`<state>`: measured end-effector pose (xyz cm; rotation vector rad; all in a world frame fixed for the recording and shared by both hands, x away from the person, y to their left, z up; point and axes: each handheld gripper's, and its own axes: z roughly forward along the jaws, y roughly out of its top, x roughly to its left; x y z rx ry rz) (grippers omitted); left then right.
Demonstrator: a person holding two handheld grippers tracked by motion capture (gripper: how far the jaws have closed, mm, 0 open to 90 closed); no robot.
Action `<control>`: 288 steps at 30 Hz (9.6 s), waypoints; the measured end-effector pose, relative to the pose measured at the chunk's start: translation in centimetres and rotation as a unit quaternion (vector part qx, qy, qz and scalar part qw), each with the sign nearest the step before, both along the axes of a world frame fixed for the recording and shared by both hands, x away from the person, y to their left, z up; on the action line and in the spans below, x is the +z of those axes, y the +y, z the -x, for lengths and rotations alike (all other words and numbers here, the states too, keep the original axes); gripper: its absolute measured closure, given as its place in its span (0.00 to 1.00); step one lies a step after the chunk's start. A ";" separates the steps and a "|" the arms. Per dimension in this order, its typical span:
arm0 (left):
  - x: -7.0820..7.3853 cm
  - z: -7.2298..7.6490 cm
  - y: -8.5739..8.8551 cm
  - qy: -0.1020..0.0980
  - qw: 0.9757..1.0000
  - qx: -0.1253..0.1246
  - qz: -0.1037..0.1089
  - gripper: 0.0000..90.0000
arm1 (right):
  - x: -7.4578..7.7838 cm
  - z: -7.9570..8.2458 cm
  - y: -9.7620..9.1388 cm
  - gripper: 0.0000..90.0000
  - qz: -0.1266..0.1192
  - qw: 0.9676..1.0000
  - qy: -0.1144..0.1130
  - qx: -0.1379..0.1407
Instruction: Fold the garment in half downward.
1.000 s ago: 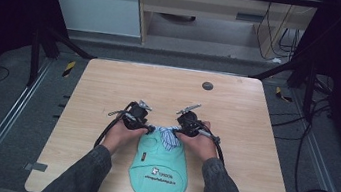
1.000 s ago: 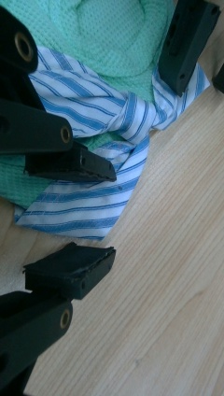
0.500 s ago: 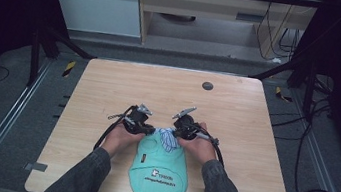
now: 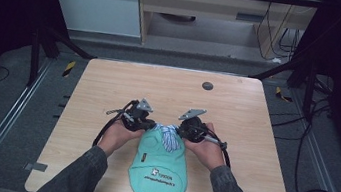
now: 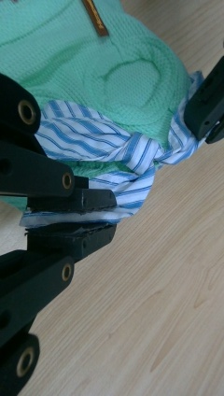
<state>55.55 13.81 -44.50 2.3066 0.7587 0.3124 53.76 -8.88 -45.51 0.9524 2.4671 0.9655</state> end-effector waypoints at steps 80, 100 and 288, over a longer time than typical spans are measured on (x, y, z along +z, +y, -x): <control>7.2 -0.7 0.0 -0.063 0.998 -0.026 -0.008 0.94 | 7.9 -1.2 0.2 0.91 0.059 0.997 -0.035 0.032; 7.2 -2.7 -0.3 -0.075 0.997 -0.016 -0.013 0.94 | 9.1 -3.2 0.7 0.94 0.090 0.994 -0.049 0.025; -3.8 12.2 3.0 -0.055 0.993 -0.097 -0.025 0.76 | -1.9 10.7 0.2 0.76 0.090 0.987 -0.002 0.135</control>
